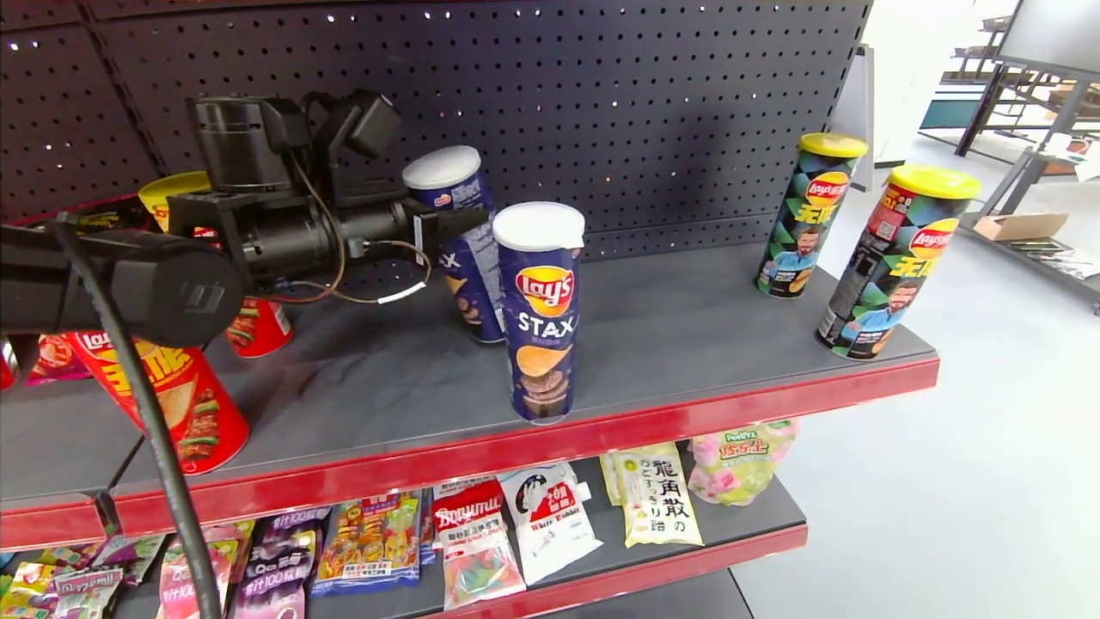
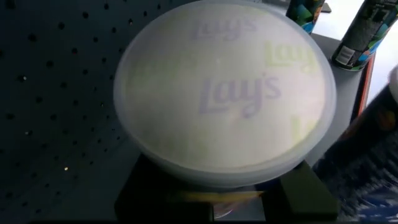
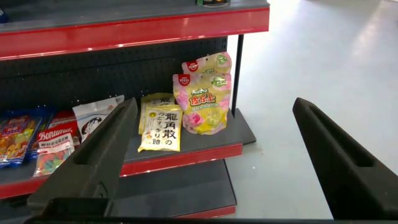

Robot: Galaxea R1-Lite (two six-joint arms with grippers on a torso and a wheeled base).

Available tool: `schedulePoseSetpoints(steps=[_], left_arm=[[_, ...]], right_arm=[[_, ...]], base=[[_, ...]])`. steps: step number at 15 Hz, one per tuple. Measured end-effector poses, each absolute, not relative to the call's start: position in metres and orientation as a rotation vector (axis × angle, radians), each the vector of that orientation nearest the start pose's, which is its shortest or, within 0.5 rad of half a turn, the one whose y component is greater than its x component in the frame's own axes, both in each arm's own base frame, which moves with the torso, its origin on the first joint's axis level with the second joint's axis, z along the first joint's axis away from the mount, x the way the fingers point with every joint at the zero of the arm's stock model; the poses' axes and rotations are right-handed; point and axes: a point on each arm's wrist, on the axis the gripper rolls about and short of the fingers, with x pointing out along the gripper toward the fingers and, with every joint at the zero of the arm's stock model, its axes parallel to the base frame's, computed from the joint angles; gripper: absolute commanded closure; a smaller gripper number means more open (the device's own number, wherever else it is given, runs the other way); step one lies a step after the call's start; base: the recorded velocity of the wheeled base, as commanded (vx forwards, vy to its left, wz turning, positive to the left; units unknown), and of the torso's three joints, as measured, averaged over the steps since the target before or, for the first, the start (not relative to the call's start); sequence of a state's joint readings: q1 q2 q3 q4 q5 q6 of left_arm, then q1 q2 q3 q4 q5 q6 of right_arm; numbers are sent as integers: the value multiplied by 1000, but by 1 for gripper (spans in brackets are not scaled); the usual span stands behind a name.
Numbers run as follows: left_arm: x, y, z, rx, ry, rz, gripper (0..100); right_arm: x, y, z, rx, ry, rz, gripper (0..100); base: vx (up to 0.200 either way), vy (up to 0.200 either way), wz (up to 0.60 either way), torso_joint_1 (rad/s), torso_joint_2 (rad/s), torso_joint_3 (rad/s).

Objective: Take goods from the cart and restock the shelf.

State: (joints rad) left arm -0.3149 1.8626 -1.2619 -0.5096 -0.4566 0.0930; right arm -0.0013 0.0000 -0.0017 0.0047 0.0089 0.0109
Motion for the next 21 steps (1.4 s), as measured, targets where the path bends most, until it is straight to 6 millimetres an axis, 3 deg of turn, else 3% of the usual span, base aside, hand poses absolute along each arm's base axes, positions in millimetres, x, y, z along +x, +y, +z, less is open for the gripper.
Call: schedulePoseSetpoints(steps=[14, 15, 21], left_arm=[[374, -142, 236, 129, 100, -798, 100], [375, -142, 236, 130, 101, -798, 0], [376, -143, 234, 130, 102, -798, 0]], right_arm=[[-23, 0, 76, 11, 3, 7, 0], [-23, 0, 75, 11, 3, 7, 0], [-23, 0, 75, 11, 3, 7, 0]], base=[[0, 0, 0, 0, 0, 0], [0, 0, 0, 0, 0, 0], [0, 0, 0, 0, 0, 0]])
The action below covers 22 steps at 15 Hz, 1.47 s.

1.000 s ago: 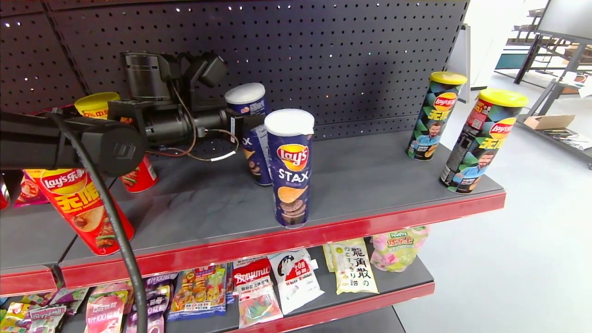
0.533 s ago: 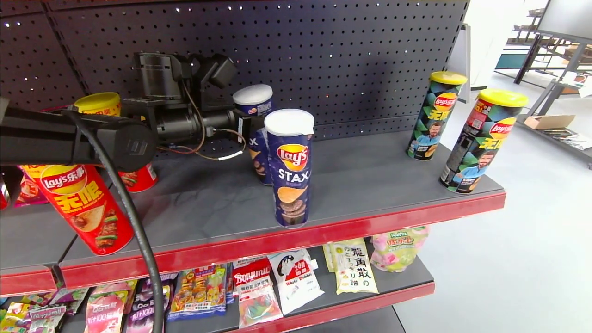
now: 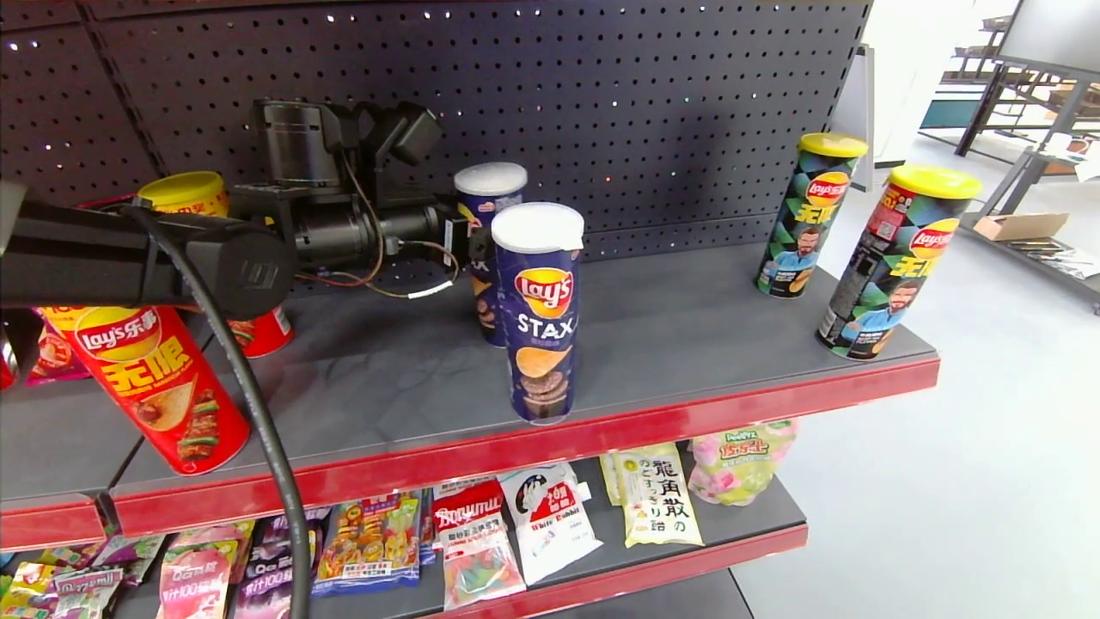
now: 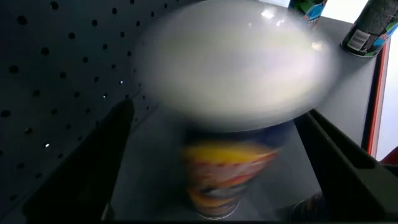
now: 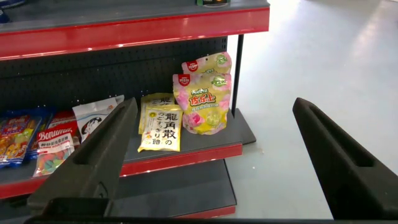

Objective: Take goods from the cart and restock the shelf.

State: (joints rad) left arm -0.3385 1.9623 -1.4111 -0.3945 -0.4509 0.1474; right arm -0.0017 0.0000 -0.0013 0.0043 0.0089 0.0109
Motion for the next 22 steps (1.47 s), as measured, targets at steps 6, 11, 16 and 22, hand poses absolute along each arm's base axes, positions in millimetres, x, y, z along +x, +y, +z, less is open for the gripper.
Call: schedulePoseSetpoints(steps=[6, 11, 16, 22], left_arm=[[370, -138, 229, 129, 133, -771, 0], [341, -122, 220, 128, 198, -746, 0], [282, -92, 209, 125, 274, -701, 0], [161, -39, 213, 83, 193, -577, 0]], right_arm=[[-23, 0, 76, 11, 3, 8, 0], [-23, 0, 75, 11, 3, 7, 0], [-23, 0, 75, 11, 3, 7, 0], [-23, 0, 75, 10, 3, 7, 0]], base=[[0, 0, 0, 0, 0, 0], [0, 0, 0, 0, 0, 0], [0, 0, 0, 0, 0, 0], [0, 0, 0, 0, 0, 0]])
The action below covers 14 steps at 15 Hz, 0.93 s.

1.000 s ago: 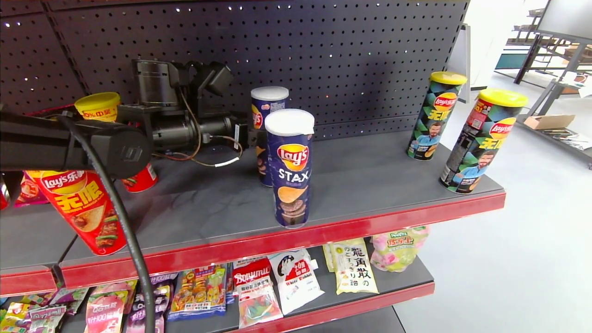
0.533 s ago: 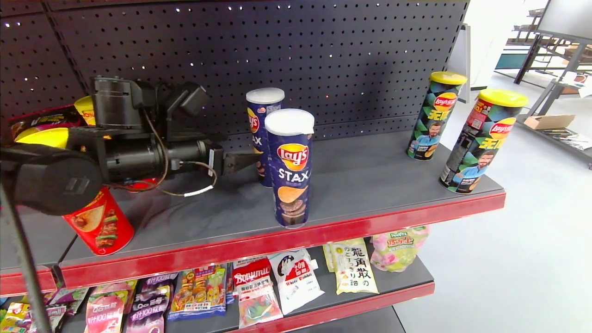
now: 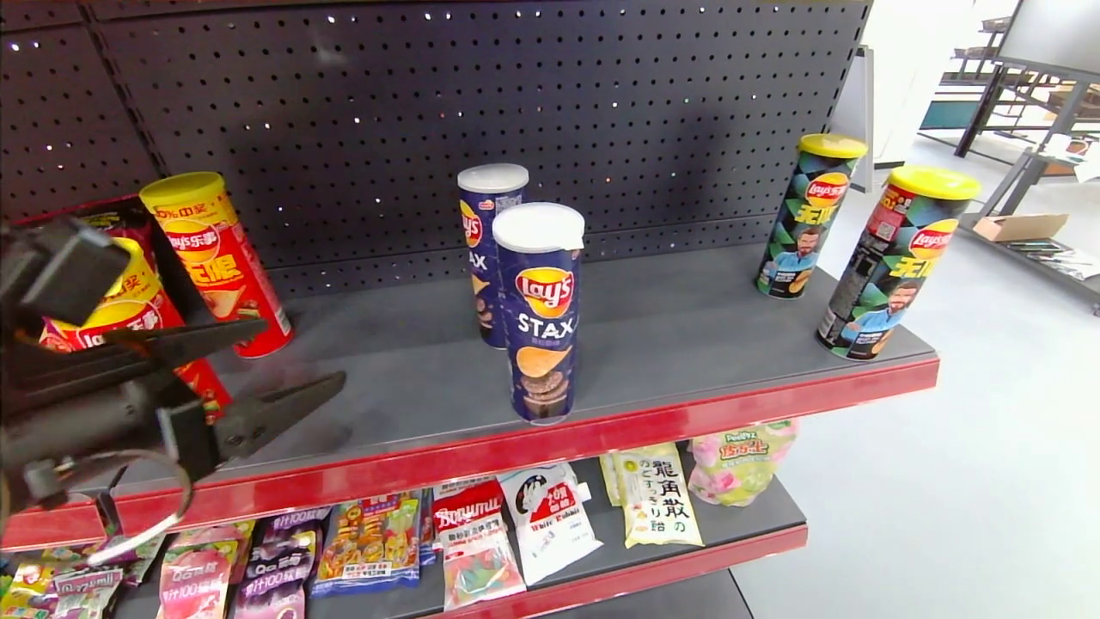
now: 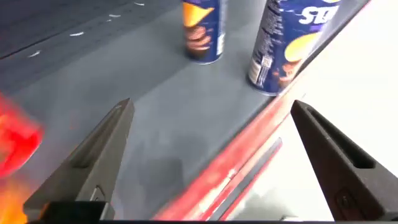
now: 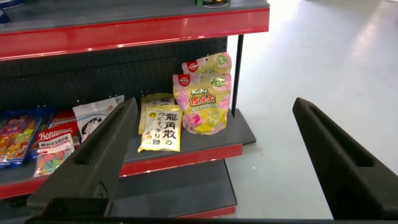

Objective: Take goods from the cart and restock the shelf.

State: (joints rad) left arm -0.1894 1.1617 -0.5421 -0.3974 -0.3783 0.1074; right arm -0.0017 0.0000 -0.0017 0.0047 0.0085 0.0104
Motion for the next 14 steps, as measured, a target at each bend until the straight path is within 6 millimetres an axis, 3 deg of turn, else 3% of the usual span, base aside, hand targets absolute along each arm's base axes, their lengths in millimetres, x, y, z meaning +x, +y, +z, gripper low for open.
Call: schedulePoseSetpoints(steps=[3, 7, 9, 11, 14], left_arm=[[88, -19, 202, 45, 127, -503, 0], [13, -7, 159, 23, 167, -342, 0], [-7, -4, 139, 19, 189, -264, 0], [-14, -3, 133, 21, 158, -248, 0], [-18, -2, 128, 25, 135, -233, 0]], right_arm=[[-23, 0, 76, 10, 3, 8, 0], [-23, 0, 76, 7, 3, 8, 0], [-23, 0, 75, 7, 3, 8, 0], [-23, 0, 75, 7, 3, 8, 0], [-23, 0, 76, 7, 2, 7, 0]], base=[[0, 0, 0, 0, 0, 0], [0, 0, 0, 0, 0, 0], [0, 0, 0, 0, 0, 0], [0, 0, 0, 0, 0, 0], [0, 0, 600, 2, 2, 1]])
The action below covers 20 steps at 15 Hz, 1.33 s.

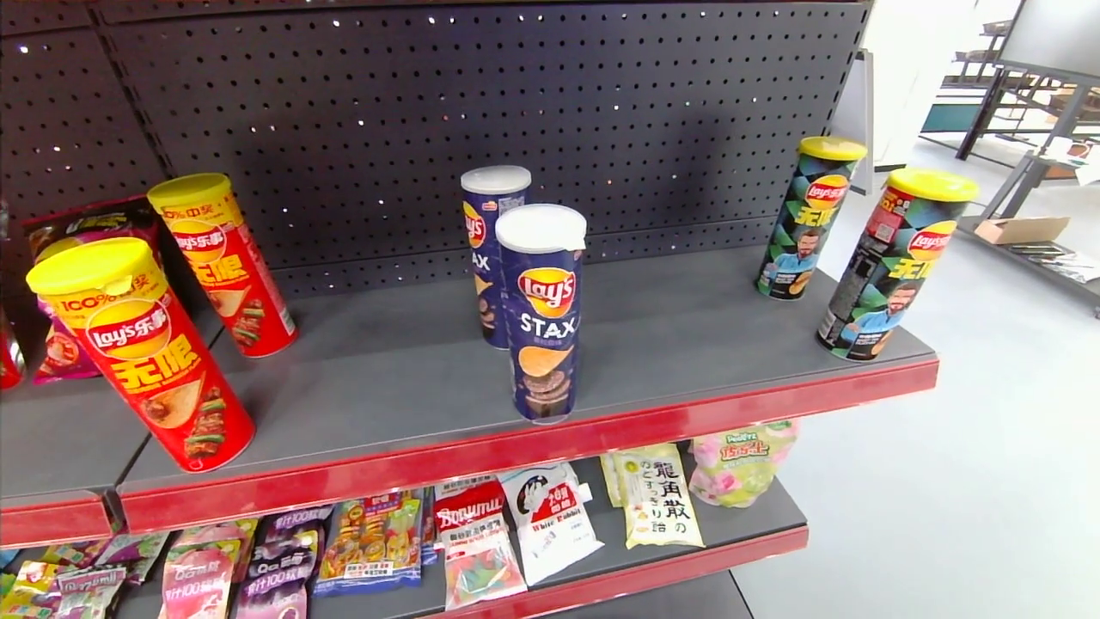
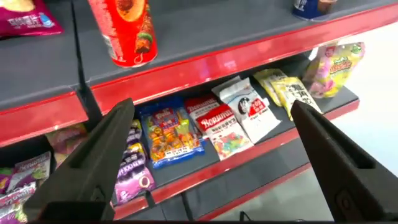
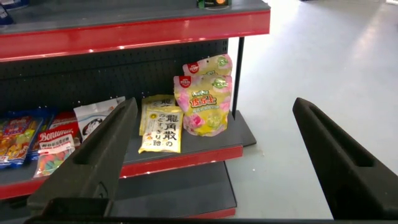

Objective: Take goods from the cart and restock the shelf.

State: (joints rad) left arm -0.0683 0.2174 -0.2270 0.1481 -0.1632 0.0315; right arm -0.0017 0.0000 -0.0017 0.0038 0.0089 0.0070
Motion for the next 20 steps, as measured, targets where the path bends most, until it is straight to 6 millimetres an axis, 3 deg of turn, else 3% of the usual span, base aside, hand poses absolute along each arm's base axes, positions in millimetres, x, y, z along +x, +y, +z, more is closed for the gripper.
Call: schedulePoseSetpoints(steps=[4, 16, 20], left_arm=[[-20, -2, 125, 26, 119, -228, 0], [-17, -2, 84, -2, 32, -191, 0], [-17, 1, 77, -10, 81, -76, 0]], right_arm=[[-23, 0, 75, 6, 3, 8, 0], [-23, 1, 75, 7, 4, 50, 0], [-24, 2, 80, -29, -21, 68, 0]], base=[[0, 0, 600, 5, 4, 4], [0, 0, 0, 0, 0, 0], [0, 0, 0, 0, 0, 0]])
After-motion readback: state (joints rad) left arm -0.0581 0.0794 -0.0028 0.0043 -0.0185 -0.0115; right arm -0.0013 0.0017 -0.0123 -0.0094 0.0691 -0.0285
